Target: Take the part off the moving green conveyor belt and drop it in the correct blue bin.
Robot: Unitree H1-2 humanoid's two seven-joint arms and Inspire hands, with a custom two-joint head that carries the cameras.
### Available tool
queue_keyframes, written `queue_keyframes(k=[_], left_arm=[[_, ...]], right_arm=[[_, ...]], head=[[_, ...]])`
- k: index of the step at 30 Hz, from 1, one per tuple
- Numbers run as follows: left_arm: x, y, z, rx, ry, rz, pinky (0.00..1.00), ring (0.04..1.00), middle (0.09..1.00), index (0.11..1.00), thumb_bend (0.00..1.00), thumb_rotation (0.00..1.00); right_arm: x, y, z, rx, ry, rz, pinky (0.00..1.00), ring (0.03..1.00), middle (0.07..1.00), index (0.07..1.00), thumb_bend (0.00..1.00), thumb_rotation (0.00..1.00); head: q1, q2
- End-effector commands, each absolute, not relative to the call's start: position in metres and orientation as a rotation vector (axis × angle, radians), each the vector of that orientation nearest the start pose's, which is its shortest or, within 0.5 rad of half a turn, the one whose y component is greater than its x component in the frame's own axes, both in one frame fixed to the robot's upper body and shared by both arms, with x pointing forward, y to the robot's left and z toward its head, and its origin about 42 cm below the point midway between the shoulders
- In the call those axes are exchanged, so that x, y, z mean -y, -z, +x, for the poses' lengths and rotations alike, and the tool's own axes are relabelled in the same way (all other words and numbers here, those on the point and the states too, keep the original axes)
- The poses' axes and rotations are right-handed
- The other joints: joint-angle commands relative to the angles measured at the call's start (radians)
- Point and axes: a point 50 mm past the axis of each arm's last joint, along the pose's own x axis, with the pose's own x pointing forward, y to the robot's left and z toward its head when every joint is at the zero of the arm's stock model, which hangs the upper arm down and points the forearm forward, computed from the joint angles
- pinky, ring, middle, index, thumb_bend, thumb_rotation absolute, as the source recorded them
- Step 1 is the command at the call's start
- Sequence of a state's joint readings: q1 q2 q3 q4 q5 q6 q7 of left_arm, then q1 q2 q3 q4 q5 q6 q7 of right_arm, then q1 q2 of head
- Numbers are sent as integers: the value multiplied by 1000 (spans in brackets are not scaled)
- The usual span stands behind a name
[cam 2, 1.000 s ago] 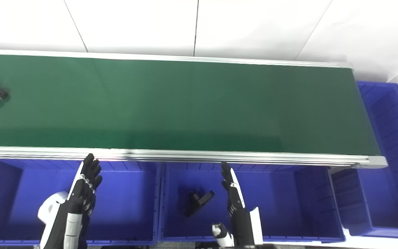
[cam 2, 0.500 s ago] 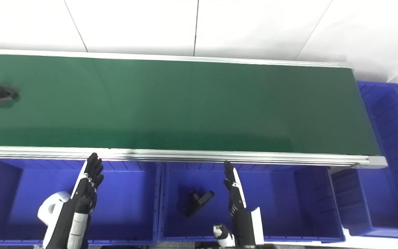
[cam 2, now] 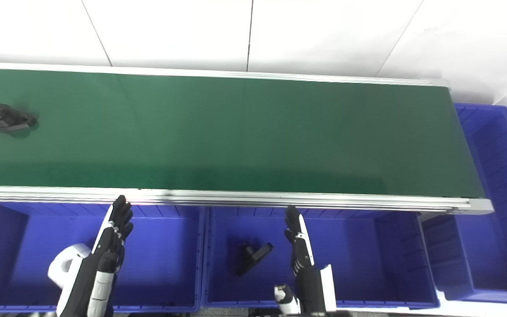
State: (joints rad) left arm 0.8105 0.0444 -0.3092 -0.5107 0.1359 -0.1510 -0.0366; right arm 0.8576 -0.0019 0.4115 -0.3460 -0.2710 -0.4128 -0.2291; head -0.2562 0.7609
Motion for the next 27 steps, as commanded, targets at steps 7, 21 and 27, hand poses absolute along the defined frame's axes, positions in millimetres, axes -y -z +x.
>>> queue_keyframes(k=[7,21,27], left_arm=[[-168,-134,34,-65,129,33,1000,1000,1000,1000,697,1000],[-168,-133,33,-68,123,3,1000,1000,1000,1000,722,1000],[-169,-134,33,-71,127,2,1000,1000,1000,1000,726,1000]], right_arm=[[101,-106,19,-31,13,27,957,971,968,977,916,1000],[99,-105,18,-38,18,30,957,970,965,979,923,1000],[99,-105,18,-39,17,49,969,975,966,977,932,1000]], head=[[4,-5],[-5,-6],[-3,-7]])
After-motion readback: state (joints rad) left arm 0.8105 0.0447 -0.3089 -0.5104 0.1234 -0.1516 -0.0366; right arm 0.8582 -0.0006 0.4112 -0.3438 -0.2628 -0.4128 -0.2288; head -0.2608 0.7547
